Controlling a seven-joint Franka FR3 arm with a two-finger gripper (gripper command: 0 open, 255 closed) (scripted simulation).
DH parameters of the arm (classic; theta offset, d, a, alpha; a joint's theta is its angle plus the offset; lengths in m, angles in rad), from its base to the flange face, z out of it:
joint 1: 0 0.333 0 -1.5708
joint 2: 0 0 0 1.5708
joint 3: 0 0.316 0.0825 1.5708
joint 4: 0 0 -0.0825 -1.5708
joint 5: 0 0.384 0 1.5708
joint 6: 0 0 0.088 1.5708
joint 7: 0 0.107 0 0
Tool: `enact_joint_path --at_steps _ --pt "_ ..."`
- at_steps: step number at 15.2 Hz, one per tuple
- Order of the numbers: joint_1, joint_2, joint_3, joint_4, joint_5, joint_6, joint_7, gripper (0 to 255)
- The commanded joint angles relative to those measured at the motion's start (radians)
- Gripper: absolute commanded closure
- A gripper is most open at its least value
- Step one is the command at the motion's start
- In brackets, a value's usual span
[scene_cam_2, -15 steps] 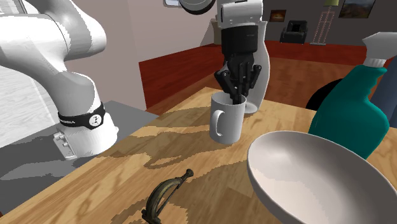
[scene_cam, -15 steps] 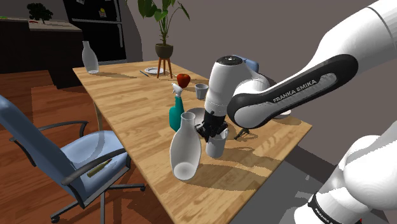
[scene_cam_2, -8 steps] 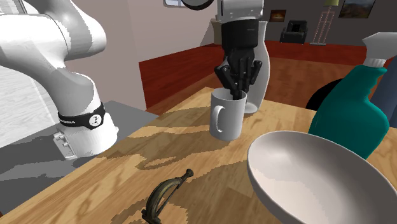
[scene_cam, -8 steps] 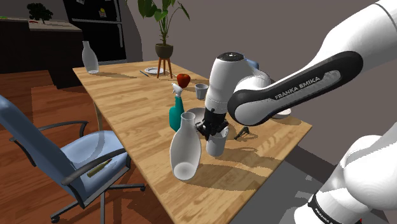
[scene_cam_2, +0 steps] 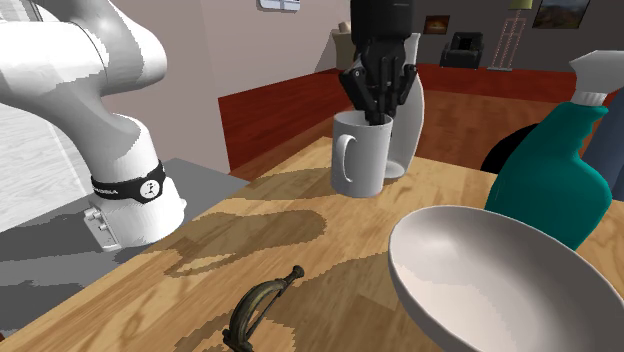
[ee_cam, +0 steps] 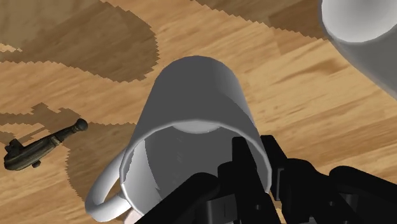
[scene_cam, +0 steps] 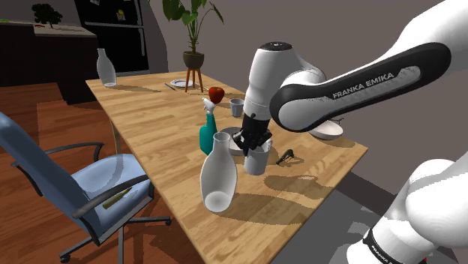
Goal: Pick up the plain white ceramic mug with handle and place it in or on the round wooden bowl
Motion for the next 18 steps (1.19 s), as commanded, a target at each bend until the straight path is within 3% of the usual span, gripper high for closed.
enact_joint_path --at_steps 1,15,18 --pt "0.002 -0.013 -0.005 0.017 0.007 -0.029 -0.010 255" --pt "0.010 -0.077 -0.028 0.142 0.032 -0.214 -0.051 255" --pt "-0.024 -0.001 -0.056 0.221 0.003 -0.216 -0.092 255"
